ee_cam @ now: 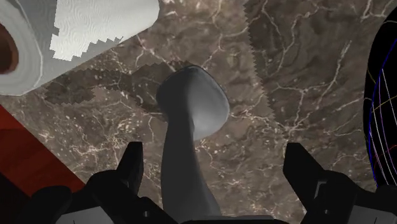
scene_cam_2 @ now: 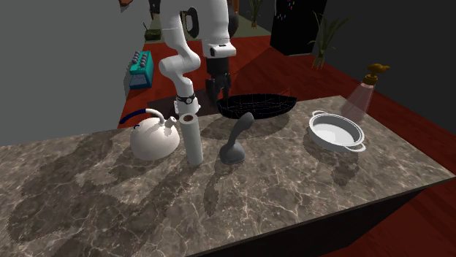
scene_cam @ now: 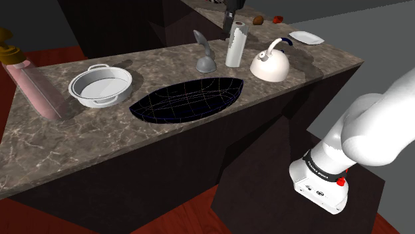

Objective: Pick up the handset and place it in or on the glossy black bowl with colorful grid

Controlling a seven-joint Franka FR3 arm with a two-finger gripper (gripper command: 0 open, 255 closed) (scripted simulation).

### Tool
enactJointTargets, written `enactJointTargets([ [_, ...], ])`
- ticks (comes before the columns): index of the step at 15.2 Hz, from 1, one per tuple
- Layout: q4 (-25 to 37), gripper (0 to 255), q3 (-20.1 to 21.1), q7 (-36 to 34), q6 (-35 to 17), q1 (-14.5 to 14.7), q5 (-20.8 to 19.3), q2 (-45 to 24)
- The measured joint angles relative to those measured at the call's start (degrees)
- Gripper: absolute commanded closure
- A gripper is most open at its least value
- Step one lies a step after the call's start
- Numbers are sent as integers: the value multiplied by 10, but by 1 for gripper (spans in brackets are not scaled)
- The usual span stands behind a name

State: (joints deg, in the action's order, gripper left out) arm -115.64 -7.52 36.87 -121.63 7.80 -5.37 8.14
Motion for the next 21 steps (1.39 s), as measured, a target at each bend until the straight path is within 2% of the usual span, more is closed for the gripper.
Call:
enactJointTargets([
  [6,99,0,2,102,-24,11,21,-112],
  [13,92,0,3,110,-68,10,25,-147],
  [20,89,0,3,112,-73,10,26,-150],
  [21,89,255,3,112,-74,10,26,-150],
])
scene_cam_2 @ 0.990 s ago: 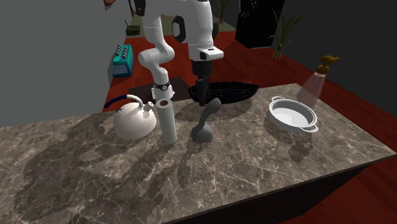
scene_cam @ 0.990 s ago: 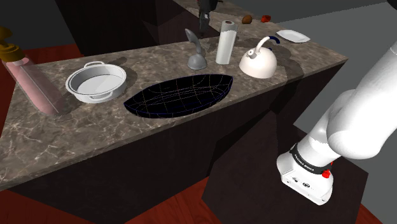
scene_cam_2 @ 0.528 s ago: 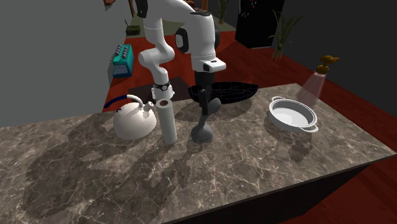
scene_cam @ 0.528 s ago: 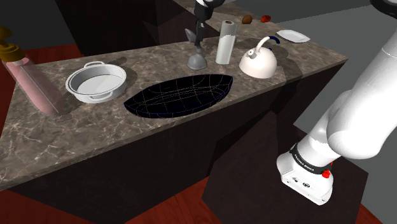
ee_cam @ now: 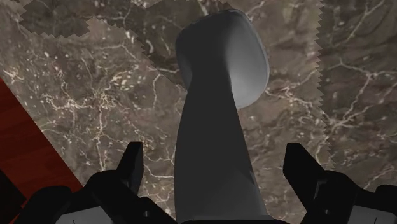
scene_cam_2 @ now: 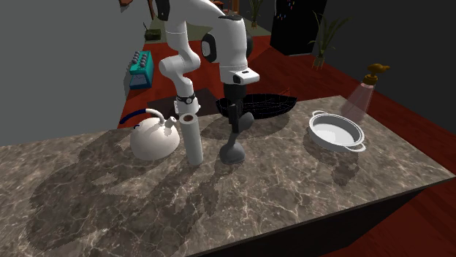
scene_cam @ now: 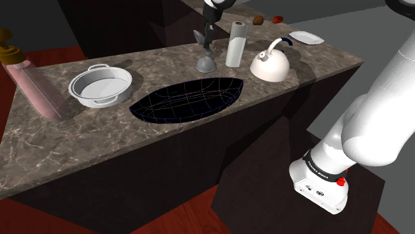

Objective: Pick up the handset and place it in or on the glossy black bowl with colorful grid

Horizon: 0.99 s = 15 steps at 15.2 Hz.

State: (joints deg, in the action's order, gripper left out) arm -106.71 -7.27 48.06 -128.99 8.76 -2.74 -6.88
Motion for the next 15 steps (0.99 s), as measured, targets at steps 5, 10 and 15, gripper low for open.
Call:
enactJointTargets([
  [5,0,255,0,0,0,0,0,0],
  [10,0,255,0,0,0,0,0,0],
  [15,23,255,0,1,29,0,0,5],
])
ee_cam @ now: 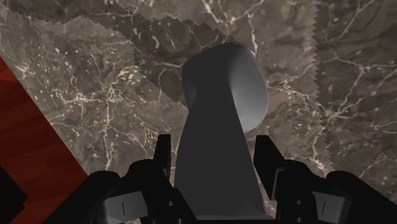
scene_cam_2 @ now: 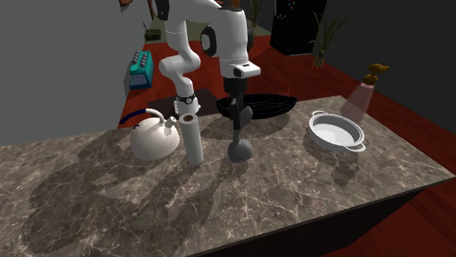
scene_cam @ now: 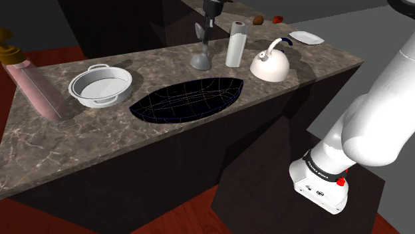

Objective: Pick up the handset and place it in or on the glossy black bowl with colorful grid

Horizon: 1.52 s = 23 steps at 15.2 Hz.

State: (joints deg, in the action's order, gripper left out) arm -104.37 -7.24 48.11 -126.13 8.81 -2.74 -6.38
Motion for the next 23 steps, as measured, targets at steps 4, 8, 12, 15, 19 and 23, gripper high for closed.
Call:
enactJointTargets([
  [4,23,255,0,2,29,0,0,6],
  [8,52,255,0,3,60,0,0,8],
  [12,84,255,0,4,92,0,1,8],
  [15,104,255,0,5,113,1,2,9],
  [19,141,255,0,8,147,0,3,6],
  [23,180,255,0,10,179,-1,5,-1],
])
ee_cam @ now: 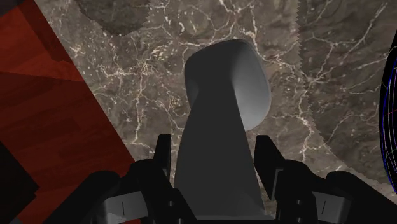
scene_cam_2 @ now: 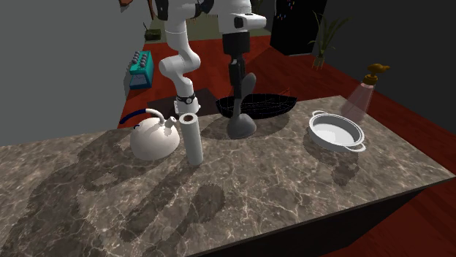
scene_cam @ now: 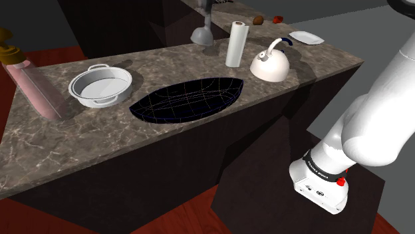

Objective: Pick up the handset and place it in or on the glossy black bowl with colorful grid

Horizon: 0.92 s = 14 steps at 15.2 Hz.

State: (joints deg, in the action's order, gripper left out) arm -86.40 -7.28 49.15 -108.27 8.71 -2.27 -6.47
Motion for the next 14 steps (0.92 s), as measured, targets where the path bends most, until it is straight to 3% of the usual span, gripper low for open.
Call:
enactJointTargets([
  [6,51,255,2,-2,46,2,0,-6],
  [14,-28,255,42,-90,63,50,-33,85],
])
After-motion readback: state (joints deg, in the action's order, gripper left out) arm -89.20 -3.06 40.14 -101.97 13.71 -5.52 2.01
